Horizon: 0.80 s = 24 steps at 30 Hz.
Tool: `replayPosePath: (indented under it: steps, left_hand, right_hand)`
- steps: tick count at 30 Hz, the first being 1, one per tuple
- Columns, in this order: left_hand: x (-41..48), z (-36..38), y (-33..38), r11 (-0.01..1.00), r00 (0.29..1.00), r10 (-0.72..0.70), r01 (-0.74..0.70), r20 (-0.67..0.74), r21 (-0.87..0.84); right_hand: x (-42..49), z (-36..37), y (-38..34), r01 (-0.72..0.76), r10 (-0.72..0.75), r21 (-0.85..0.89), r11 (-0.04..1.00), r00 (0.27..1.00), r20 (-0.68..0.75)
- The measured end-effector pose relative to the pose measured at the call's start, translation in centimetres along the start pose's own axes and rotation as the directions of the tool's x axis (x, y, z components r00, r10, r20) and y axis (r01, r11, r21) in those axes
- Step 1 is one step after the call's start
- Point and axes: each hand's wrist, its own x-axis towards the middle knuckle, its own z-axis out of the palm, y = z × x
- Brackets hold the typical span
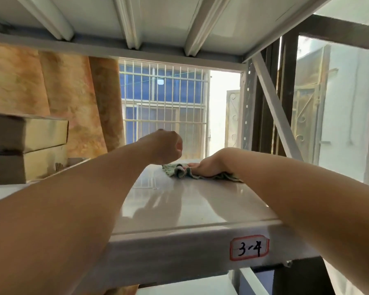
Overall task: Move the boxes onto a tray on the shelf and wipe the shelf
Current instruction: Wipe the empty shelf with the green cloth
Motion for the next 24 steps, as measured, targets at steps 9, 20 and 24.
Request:
replayPosePath:
  steps: [9, 20, 24]
  left_hand:
    - [-0.5, 0.4, -1.5, 0.995, 0.997, -0.045, 0.051, 0.068, -0.090]
    - [-0.4, 0.3, -2.9, 0.986, 0.992, -0.101, 0.111, 0.077, -0.125]
    - [0.1, 0.5, -3.0, 0.985, 0.990, -0.112, 0.122, 0.083, -0.122]
  right_hand:
    - [4.6, -1.7, -0.8, -0.112, 0.112, 0.020, 0.994, 0.994, 0.003]
    - [9.3, -1.7, 0.2, -0.047, 0.050, 0.075, 0.996, 0.998, -0.037]
    - [9.5, -1.4, 0.0, 0.025, -0.023, 0.098, 0.995, 0.999, -0.029]
